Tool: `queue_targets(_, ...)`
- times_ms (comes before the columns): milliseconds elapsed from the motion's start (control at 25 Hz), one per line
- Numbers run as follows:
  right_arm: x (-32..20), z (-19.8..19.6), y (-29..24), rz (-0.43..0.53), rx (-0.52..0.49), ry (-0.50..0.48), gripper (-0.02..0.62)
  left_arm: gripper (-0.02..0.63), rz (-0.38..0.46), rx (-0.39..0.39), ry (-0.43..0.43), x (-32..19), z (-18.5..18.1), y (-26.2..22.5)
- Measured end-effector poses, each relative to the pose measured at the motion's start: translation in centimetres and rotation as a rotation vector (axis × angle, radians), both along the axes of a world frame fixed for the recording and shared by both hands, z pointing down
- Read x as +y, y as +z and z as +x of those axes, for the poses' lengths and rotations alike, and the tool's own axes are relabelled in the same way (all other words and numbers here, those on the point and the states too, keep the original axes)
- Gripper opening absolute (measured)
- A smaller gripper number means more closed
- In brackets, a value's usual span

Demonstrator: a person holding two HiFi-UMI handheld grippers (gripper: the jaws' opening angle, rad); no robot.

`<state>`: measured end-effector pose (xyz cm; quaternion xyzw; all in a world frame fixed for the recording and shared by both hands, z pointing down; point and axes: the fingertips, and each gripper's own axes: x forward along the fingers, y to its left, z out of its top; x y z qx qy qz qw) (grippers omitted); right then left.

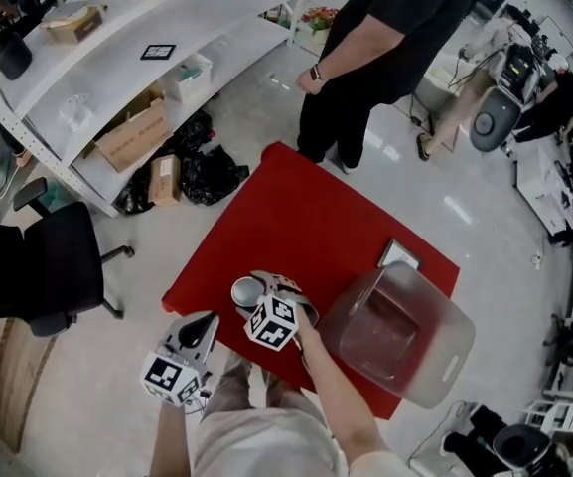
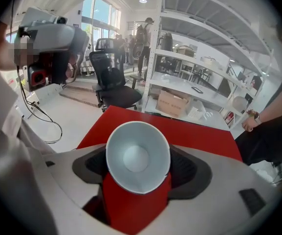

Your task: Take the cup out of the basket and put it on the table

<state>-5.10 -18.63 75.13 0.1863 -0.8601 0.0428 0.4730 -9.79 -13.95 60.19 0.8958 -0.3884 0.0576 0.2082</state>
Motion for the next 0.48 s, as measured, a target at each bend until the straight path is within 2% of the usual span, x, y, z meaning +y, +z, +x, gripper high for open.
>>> queue_targets(480,0.1,0.4,1.3,-0.015,0.002,0.005,0.353,0.006,-0.015,-0.002,0.006,-0.3,0.7,0.2)
